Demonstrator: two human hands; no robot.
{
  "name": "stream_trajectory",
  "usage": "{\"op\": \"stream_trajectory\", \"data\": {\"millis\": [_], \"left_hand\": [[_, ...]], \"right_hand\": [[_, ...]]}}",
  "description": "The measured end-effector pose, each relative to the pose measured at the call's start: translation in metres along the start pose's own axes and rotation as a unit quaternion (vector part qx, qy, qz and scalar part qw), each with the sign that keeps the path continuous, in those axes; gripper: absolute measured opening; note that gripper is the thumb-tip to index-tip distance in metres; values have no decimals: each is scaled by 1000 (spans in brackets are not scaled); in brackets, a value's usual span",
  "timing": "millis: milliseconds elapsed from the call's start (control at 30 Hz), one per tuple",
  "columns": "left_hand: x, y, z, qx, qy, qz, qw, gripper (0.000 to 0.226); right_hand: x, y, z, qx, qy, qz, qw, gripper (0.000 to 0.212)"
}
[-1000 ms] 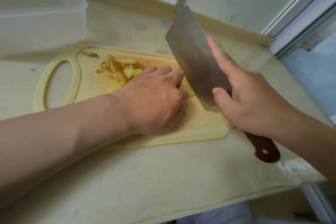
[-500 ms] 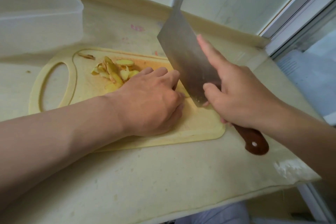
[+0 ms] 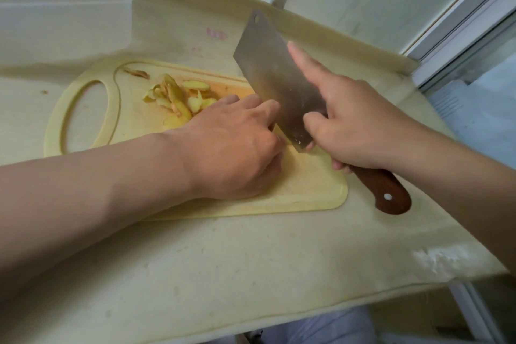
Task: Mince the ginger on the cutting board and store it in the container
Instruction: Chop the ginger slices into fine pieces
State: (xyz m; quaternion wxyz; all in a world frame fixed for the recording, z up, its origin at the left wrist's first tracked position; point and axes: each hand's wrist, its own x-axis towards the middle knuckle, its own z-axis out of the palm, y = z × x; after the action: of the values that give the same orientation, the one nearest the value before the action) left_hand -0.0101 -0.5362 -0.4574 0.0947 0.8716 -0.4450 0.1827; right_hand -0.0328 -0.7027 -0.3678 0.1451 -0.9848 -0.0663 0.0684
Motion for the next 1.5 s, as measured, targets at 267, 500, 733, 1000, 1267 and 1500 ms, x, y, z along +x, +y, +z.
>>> {"op": "stream_trajectory", "data": {"millis": [267, 500, 733, 1000, 1267, 1500], "left_hand": [[0, 0, 1, 1, 4, -2, 1000, 55], [-1, -2, 2, -16, 24, 9, 1000, 51], [-2, -3, 5, -28, 54, 6, 998, 43], [-1, -3, 7, -65, 94, 1, 993, 35], [-3, -3, 7, -75, 111, 17, 991, 34], [-2, -4, 10, -78, 139, 16, 987, 33]], "right_hand": [[-34, 13, 3, 32, 28, 12, 999, 92], [-11, 3, -6, -22, -34, 1, 999, 91], [-8, -1, 0, 1, 1, 0, 1000, 90], [-26, 2, -2, -20, -8, 6, 1000, 89], [-6, 0, 4, 11, 26, -16, 999, 93], [-28, 12, 7, -2, 50, -29, 998, 90]]}}
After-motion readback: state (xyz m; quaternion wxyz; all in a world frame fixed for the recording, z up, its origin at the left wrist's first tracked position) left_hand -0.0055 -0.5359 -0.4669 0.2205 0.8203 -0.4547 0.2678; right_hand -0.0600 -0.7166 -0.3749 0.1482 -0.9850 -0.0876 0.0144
